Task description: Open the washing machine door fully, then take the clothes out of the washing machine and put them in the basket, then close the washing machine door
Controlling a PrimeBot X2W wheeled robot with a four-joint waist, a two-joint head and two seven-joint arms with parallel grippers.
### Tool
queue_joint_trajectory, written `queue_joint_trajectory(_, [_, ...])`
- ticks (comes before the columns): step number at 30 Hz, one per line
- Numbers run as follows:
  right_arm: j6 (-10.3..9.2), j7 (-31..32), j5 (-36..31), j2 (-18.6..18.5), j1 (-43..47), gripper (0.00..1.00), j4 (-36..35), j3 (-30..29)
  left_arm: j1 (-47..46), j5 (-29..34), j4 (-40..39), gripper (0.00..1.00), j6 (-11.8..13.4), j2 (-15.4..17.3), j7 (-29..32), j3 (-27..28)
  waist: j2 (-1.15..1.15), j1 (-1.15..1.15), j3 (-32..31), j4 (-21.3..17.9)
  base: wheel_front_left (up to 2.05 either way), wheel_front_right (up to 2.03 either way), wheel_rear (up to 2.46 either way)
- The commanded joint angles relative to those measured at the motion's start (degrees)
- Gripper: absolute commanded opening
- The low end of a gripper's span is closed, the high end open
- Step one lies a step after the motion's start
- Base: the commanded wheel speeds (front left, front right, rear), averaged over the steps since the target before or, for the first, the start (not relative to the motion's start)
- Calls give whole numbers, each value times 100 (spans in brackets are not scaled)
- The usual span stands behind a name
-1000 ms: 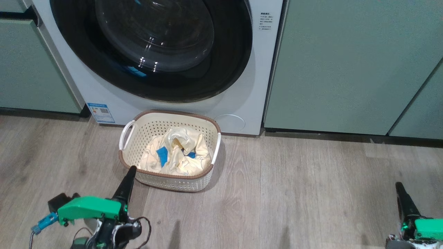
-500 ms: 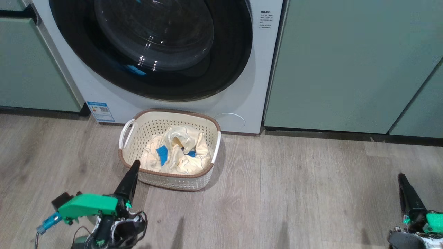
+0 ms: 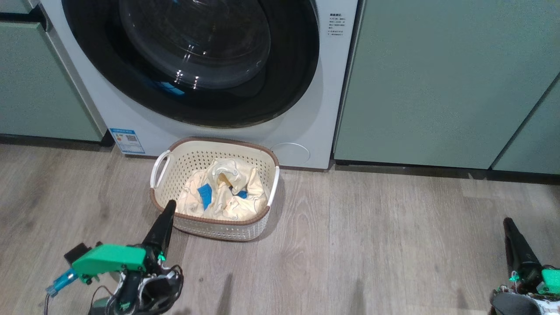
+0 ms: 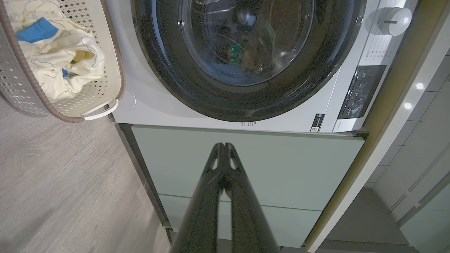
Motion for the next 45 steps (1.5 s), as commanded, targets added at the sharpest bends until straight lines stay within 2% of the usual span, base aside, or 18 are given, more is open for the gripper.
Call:
queue_joint_trajectory(1, [-6, 33, 40, -78, -334, 0, -220, 87, -141, -21, -206, 0, -8, 43, 36, 198, 0, 0, -1, 0, 0, 0, 0])
queue_joint_trajectory(45, [-6, 32, 40, -78, -334, 0, -220, 88, -141, -22, -207, 0, -8, 43, 35, 197, 0, 0, -1, 0, 0, 0, 0])
